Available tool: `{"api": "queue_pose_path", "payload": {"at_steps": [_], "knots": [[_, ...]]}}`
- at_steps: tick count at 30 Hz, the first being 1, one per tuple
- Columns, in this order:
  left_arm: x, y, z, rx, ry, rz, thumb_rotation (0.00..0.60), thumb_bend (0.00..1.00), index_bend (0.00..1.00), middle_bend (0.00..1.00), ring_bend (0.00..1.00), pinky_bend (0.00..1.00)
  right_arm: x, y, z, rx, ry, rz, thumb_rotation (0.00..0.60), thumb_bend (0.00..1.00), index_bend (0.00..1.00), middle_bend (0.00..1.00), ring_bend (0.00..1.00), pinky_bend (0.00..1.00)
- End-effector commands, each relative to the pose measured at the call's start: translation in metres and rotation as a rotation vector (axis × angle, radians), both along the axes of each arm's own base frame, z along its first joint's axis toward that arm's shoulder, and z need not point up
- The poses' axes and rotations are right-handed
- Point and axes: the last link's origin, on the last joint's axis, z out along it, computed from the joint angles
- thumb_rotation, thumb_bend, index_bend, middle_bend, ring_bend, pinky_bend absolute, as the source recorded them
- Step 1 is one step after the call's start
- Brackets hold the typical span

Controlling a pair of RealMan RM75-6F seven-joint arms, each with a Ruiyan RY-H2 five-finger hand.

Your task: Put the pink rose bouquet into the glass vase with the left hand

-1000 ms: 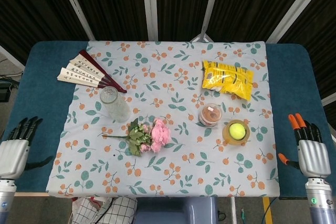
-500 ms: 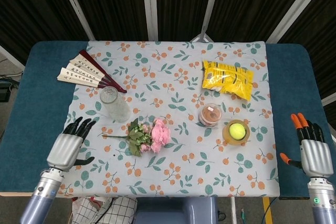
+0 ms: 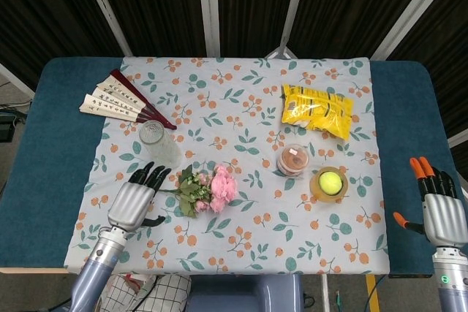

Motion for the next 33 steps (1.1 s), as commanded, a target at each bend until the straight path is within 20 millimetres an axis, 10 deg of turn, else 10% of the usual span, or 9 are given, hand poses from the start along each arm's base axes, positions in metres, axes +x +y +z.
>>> {"api": "queue_pose_path", "payload": {"at_steps": [1, 33], "knots": [[0.014, 0.008, -0.011, -0.002, 0.003, -0.014, 0.6, 0.08, 0.1, 0.09, 0.02, 0.16, 0.0, 0.0, 0.0, 0.0, 0.0, 0.0, 0.6, 0.16, 0.06, 0.0, 0.0, 0.03], [0.061, 0.042, -0.096, -0.074, 0.147, -0.054, 0.6, 0.11, 0.11, 0.17, 0.08, 0.21, -0.005, 0.001, 0.009, -0.015, -0.029, -0.006, 0.6, 0.16, 0.06, 0.0, 0.0, 0.03]]}}
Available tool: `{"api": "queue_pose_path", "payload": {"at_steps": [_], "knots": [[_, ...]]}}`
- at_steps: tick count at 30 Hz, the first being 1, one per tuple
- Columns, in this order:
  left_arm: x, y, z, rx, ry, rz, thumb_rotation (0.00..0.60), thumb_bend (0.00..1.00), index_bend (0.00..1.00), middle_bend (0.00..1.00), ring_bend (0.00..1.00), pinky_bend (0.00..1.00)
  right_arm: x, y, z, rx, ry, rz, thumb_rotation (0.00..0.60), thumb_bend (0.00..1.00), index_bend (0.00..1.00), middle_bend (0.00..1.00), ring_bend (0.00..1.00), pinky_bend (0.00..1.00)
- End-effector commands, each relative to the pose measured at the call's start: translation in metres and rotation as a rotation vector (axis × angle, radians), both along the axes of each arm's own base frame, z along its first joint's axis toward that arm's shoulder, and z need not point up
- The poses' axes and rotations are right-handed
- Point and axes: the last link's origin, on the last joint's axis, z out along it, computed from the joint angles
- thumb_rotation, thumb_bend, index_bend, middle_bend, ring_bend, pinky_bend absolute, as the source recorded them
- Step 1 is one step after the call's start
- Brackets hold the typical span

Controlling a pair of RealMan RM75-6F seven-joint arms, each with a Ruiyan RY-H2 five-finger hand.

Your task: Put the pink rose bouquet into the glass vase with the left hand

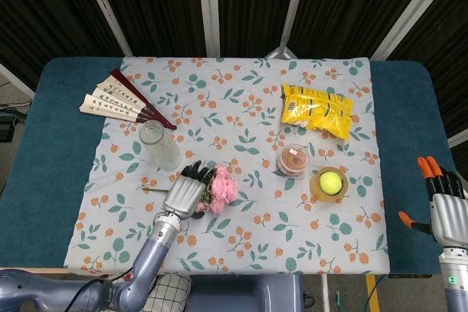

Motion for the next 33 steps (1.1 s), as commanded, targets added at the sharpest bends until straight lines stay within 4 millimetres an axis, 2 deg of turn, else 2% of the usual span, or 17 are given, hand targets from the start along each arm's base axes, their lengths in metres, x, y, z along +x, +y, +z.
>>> {"api": "queue_pose_path", "payload": {"at_steps": [1, 4, 10, 16, 21, 27, 33], "knots": [[0.001, 0.003, -0.004, 0.022, 0.025, -0.012, 0.6, 0.12, 0.11, 0.19, 0.1, 0.23, 0.0, 0.0, 0.0, 0.0, -0.001, 0.001, 0.6, 0.16, 0.06, 0.0, 0.0, 0.03], [0.001, 0.005, -0.008, 0.047, 0.077, -0.052, 0.6, 0.16, 0.14, 0.24, 0.16, 0.3, 0.0, 0.0, 0.0, 0.002, -0.001, 0.001, 0.6, 0.15, 0.06, 0.0, 0.0, 0.03], [0.003, 0.006, -0.013, 0.084, 0.149, -0.109, 0.6, 0.27, 0.3, 0.4, 0.3, 0.45, 0.0, 0.0, 0.0, 0.004, -0.003, 0.003, 0.6, 0.15, 0.06, 0.0, 0.0, 0.03], [0.009, 0.009, -0.013, 0.129, 0.165, -0.156, 0.6, 0.33, 0.42, 0.46, 0.35, 0.47, 0.0, 0.001, 0.0, 0.007, -0.011, 0.006, 0.6, 0.15, 0.06, 0.0, 0.0, 0.03], [0.013, 0.011, -0.01, 0.143, 0.137, -0.17, 0.6, 0.34, 0.44, 0.49, 0.38, 0.47, 0.0, 0.001, 0.001, 0.005, -0.014, 0.006, 0.6, 0.16, 0.06, 0.0, 0.0, 0.03], [0.02, 0.012, 0.004, 0.175, 0.042, -0.198, 0.6, 0.34, 0.44, 0.5, 0.38, 0.47, 0.0, 0.001, 0.001, 0.009, -0.012, 0.005, 0.6, 0.15, 0.06, 0.0, 0.0, 0.03], [0.04, 0.014, 0.04, 0.228, -0.167, -0.239, 0.6, 0.34, 0.44, 0.5, 0.38, 0.47, 0.0, 0.0, -0.002, 0.014, -0.006, 0.001, 0.6, 0.15, 0.06, 0.0, 0.0, 0.03]]}}
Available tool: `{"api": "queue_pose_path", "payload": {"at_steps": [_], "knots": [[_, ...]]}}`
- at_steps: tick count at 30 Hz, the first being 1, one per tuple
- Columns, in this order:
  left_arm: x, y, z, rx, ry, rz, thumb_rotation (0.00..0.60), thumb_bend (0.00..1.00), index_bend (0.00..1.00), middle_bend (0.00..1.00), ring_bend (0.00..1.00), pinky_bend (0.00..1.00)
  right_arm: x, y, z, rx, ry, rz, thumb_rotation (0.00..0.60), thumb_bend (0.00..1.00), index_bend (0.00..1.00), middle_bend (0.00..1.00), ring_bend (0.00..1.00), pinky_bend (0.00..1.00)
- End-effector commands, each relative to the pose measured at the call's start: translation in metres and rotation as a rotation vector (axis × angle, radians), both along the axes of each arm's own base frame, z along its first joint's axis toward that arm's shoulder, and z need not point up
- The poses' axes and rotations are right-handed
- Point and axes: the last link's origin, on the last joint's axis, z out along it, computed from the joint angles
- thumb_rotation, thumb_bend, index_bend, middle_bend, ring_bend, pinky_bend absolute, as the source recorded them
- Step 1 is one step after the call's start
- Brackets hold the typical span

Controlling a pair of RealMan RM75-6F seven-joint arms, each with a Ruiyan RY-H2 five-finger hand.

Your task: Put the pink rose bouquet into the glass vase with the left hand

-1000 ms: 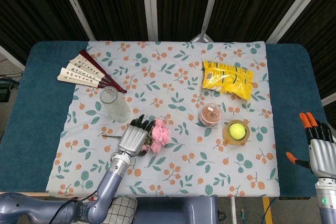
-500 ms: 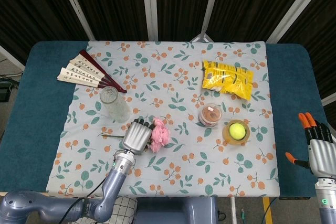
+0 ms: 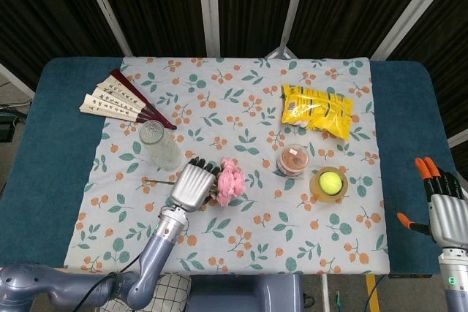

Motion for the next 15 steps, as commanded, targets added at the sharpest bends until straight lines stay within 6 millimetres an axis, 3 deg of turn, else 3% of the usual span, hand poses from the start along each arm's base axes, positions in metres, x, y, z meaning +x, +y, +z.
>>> {"api": "queue_pose_path", "payload": {"at_steps": [1, 6, 15], "knots": [[0.015, 0.003, 0.032, 0.046, -0.133, -0.044, 0.6, 0.34, 0.44, 0.5, 0.38, 0.47, 0.0, 0.0, -0.001, -0.001, 0.001, -0.001, 0.6, 0.15, 0.06, 0.0, 0.0, 0.03], [0.04, 0.001, 0.072, 0.05, -0.273, -0.058, 0.6, 0.33, 0.44, 0.5, 0.38, 0.47, 0.001, -0.001, -0.003, 0.004, 0.005, -0.001, 0.6, 0.15, 0.06, 0.0, 0.0, 0.03], [0.073, -0.002, 0.13, 0.029, -0.362, -0.077, 0.6, 0.32, 0.44, 0.5, 0.38, 0.47, 0.002, -0.002, -0.007, 0.014, 0.014, -0.005, 0.6, 0.15, 0.06, 0.0, 0.0, 0.03]]}}
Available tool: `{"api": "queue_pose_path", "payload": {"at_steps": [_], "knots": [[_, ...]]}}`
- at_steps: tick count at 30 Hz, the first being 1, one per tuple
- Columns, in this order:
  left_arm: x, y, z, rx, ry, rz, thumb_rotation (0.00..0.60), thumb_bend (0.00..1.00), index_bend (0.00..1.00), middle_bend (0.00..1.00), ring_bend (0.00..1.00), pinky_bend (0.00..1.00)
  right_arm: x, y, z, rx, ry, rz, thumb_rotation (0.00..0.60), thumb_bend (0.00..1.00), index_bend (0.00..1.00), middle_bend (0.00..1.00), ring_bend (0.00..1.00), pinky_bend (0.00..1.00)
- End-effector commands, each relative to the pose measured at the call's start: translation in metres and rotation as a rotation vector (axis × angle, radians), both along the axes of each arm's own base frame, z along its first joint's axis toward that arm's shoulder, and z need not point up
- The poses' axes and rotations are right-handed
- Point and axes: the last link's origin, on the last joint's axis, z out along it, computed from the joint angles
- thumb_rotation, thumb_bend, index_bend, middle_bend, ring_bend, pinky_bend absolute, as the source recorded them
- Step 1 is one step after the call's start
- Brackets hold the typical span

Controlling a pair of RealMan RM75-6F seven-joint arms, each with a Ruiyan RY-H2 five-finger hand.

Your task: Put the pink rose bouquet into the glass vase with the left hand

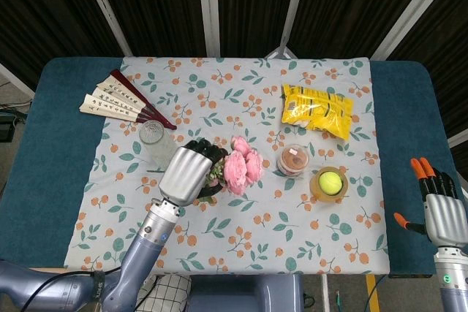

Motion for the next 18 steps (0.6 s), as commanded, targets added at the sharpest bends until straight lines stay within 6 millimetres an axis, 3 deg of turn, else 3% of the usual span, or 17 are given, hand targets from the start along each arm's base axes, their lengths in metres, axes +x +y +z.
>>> {"api": "queue_pose_path", "payload": {"at_steps": [1, 10, 14, 18], "knots": [[0.016, 0.007, 0.034, 0.029, -0.045, 0.005, 0.6, 0.32, 0.44, 0.5, 0.38, 0.47, 0.0, 0.0, -0.001, 0.004, 0.003, -0.001, 0.6, 0.15, 0.06, 0.0, 0.0, 0.03], [0.029, 0.031, 0.091, 0.06, -0.297, 0.065, 0.6, 0.32, 0.45, 0.5, 0.38, 0.47, -0.001, -0.003, -0.005, 0.024, -0.002, -0.009, 0.6, 0.15, 0.06, 0.0, 0.0, 0.03], [0.019, 0.046, 0.105, 0.089, -0.385, 0.086, 0.6, 0.32, 0.45, 0.5, 0.38, 0.47, -0.002, -0.003, -0.005, 0.026, -0.005, -0.01, 0.6, 0.16, 0.06, 0.0, 0.0, 0.03], [0.005, 0.061, 0.107, 0.087, -0.453, 0.111, 0.6, 0.32, 0.45, 0.49, 0.38, 0.47, -0.003, -0.004, -0.007, 0.034, -0.003, -0.015, 0.6, 0.15, 0.06, 0.0, 0.0, 0.03]]}}
